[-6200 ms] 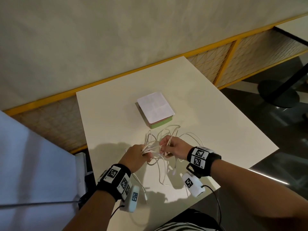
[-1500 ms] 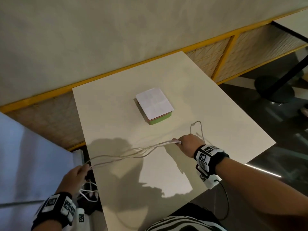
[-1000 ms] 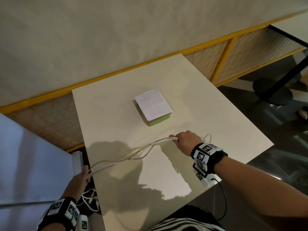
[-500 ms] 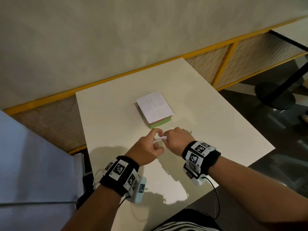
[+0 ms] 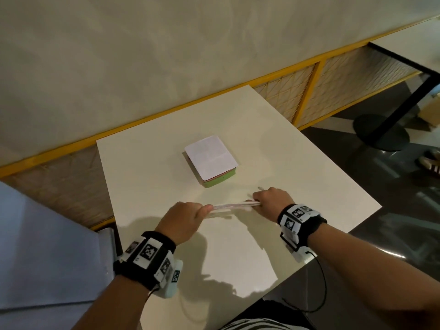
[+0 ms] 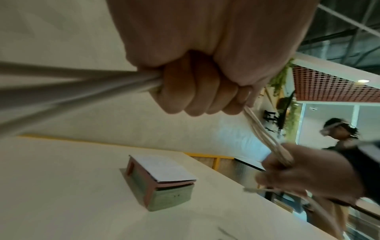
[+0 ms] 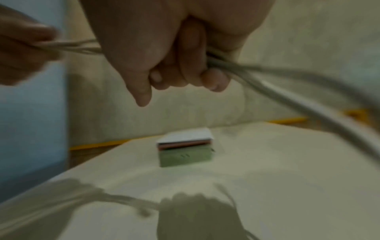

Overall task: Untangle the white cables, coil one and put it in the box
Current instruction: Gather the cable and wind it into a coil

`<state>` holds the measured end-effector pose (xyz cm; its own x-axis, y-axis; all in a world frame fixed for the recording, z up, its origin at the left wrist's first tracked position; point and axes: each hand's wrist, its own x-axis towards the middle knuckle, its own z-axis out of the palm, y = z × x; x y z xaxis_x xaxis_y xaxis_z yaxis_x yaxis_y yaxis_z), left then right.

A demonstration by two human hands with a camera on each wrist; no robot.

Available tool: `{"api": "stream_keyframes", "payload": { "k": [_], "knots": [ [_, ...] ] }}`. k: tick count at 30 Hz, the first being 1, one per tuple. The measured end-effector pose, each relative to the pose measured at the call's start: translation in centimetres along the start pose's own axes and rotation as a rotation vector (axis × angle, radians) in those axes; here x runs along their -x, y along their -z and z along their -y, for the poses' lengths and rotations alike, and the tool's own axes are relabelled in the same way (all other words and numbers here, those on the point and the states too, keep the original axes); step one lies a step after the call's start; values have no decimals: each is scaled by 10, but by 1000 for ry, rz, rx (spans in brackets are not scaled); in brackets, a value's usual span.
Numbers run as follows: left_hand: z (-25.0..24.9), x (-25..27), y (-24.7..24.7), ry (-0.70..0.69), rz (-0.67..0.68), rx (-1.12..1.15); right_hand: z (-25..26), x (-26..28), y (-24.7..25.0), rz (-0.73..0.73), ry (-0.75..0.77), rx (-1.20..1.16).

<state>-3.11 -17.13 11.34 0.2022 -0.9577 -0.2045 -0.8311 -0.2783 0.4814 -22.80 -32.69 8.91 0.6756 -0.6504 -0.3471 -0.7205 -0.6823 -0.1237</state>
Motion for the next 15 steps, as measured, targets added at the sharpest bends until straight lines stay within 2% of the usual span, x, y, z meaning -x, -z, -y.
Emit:
{"api": "stream_keyframes", "payload": {
  "k": [5,11,15],
  "knots": [
    [17,11,5,67,-12,13,-66,2,-21,72,-153,-86],
    [8,4,-5,68,18,38,-77,2,-34,69,-225,-122],
    [5,0,-11,79,26,55,-71,5,-31,117,-161,-192]
  ]
}}
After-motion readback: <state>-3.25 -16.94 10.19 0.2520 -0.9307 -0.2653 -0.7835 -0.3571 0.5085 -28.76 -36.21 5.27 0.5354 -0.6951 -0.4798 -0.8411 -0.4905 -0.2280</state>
